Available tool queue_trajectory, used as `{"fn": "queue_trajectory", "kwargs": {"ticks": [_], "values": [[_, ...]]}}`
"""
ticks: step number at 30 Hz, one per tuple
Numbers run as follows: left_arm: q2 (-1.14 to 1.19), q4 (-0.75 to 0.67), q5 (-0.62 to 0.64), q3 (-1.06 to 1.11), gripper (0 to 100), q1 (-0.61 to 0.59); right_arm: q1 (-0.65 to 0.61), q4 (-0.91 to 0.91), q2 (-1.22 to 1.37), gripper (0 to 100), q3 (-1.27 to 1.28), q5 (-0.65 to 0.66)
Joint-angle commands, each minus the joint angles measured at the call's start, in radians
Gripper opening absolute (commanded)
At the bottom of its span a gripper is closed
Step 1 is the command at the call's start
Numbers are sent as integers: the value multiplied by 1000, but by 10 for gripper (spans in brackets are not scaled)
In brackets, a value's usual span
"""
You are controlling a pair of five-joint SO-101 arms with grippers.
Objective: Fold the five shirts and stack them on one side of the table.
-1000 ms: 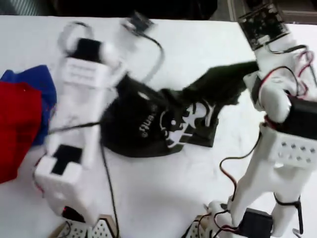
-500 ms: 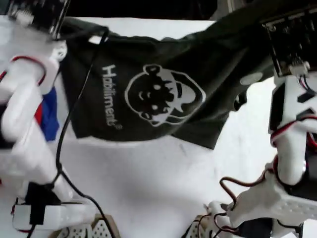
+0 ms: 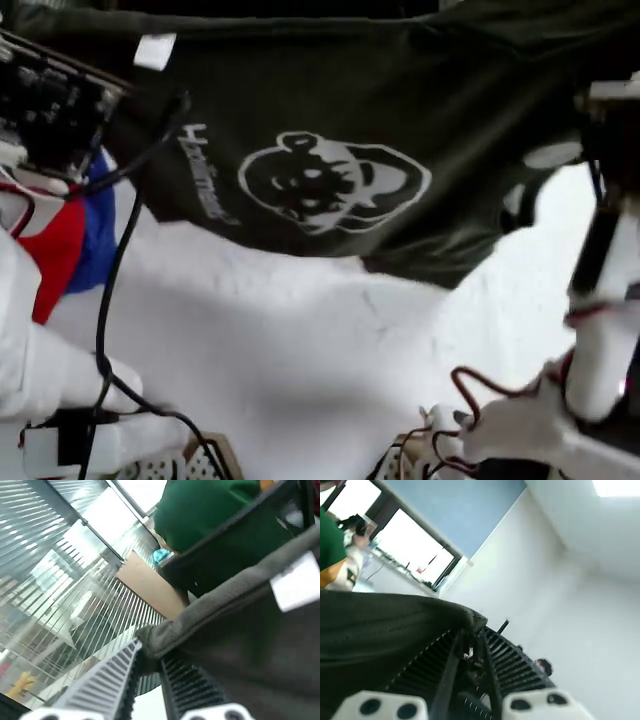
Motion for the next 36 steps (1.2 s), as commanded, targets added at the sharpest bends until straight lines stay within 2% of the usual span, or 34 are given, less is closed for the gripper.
{"fn": "queue_trajectory", "kwargs": {"ticks": [1,5,9,14,23,29,33,36], "values": [[-21,23,-35,-51,20,-12,7,-53,-36,19,-23,-6],[-35,26,-41,-89,20,-12,12,-77,-70,19,-23,-5],[-116,26,-41,-18,20,-7,15,-71,-105,19,-20,0],[-302,26,-41,163,20,-12,70,-4,-171,19,-14,-5],[-581,2,-43,615,21,-12,90,171,-185,19,3,-8],[-590,-143,-44,985,21,-4,-56,189,-124,19,219,2],[-590,-299,-44,1255,21,-4,-163,203,-114,19,428,2],[-590,-462,-44,1456,21,24,-217,142,-114,19,608,2]]}}
